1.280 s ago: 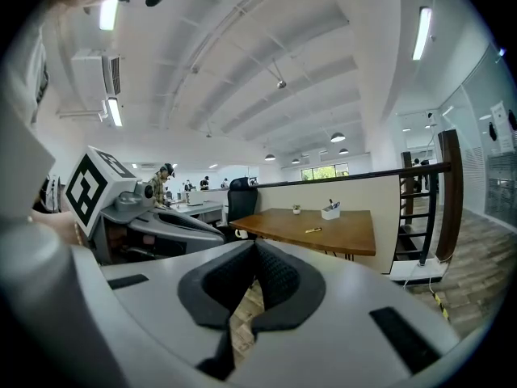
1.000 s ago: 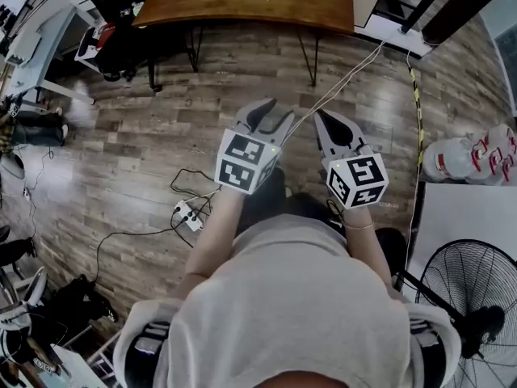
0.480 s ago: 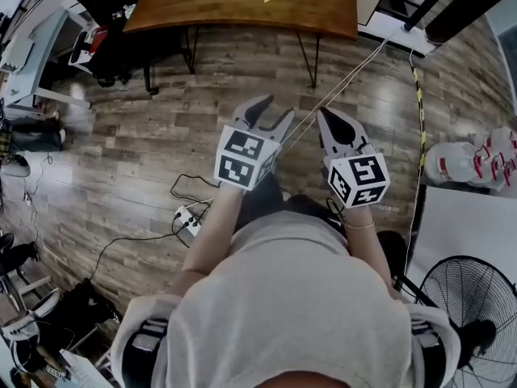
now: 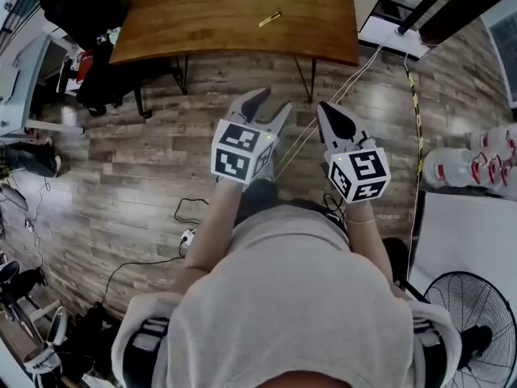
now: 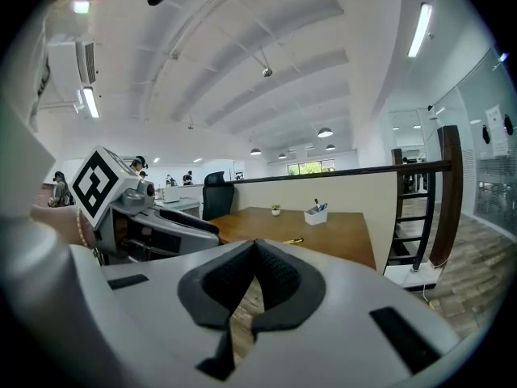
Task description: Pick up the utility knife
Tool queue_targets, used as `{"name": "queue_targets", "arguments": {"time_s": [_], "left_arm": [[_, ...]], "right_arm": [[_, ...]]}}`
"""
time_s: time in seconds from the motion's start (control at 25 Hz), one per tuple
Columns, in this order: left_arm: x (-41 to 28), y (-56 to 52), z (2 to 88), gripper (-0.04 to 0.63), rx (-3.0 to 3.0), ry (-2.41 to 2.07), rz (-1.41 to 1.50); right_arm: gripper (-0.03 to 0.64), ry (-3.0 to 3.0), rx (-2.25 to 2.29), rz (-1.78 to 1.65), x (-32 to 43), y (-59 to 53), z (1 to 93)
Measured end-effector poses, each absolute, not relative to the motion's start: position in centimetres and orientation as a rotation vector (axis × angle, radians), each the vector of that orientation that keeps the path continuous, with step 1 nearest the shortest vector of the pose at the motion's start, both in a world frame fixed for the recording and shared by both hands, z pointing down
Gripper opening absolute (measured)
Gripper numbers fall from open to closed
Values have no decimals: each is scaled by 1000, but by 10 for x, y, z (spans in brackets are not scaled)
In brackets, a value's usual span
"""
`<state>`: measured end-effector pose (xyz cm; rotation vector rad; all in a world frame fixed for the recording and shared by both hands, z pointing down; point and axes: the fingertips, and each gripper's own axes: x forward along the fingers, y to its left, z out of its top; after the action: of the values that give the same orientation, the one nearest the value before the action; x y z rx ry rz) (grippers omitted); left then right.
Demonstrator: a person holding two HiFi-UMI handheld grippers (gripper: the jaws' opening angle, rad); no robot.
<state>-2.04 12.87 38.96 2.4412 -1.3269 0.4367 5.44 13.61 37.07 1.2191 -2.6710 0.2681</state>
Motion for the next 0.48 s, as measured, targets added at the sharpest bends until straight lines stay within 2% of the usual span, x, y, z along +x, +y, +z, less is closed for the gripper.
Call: {"name": "queue_targets", "arguments": {"time_s": [0.48], "left_arm": [[-68, 11, 375, 195, 2536, -1256, 425]], "right_arm": [[12, -2630, 1379, 226, 13, 29, 358]]}}
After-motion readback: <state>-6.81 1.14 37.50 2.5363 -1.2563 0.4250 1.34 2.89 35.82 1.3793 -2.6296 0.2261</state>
